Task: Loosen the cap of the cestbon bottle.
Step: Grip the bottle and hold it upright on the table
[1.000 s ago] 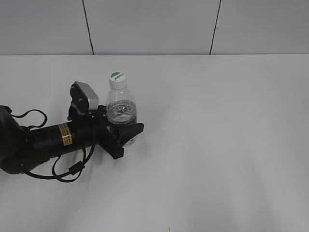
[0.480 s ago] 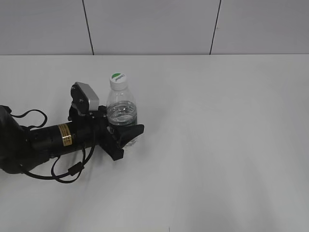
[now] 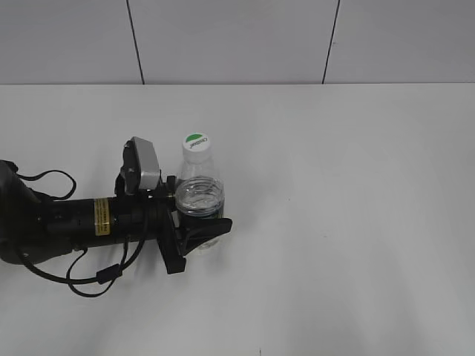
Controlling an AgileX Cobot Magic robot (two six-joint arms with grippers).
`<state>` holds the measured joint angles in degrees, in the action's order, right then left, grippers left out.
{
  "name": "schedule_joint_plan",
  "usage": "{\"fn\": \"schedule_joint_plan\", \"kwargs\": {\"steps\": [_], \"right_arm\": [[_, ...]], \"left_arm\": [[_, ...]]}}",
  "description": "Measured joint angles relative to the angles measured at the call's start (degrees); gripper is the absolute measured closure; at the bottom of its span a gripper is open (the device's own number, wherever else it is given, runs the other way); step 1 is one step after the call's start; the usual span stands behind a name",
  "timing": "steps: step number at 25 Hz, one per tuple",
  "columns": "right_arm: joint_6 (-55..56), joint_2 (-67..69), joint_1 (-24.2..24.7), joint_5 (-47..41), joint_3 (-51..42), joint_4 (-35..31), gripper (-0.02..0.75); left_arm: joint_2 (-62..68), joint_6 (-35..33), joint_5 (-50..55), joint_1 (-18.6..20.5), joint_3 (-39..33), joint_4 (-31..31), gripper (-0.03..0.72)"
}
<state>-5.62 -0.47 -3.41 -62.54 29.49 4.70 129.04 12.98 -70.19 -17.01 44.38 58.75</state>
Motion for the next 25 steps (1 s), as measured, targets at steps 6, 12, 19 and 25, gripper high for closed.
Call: {"fn": "schedule_joint_plan", "kwargs": {"steps": [6, 12, 19, 25], "right_arm": [[0.00, 0.00, 0.00, 0.00, 0.00, 0.00, 0.174], [0.00, 0.00, 0.00, 0.00, 0.00, 0.00, 0.174], [0.00, 0.00, 0.00, 0.00, 0.00, 0.00, 0.174], [0.00, 0.00, 0.00, 0.00, 0.00, 0.05, 0.174]], "left_arm": [[0.00, 0.00, 0.00, 0.00, 0.14, 0.61, 0.276], [0.00, 0.00, 0.07, -0.34, 0.45, 0.87, 0.276], [0.06, 0.01, 2.60, -4.57, 5.64, 2.61, 0.276], [2.99, 3.24, 2.61, -6.71, 10.64, 2.36, 0.276]]}}
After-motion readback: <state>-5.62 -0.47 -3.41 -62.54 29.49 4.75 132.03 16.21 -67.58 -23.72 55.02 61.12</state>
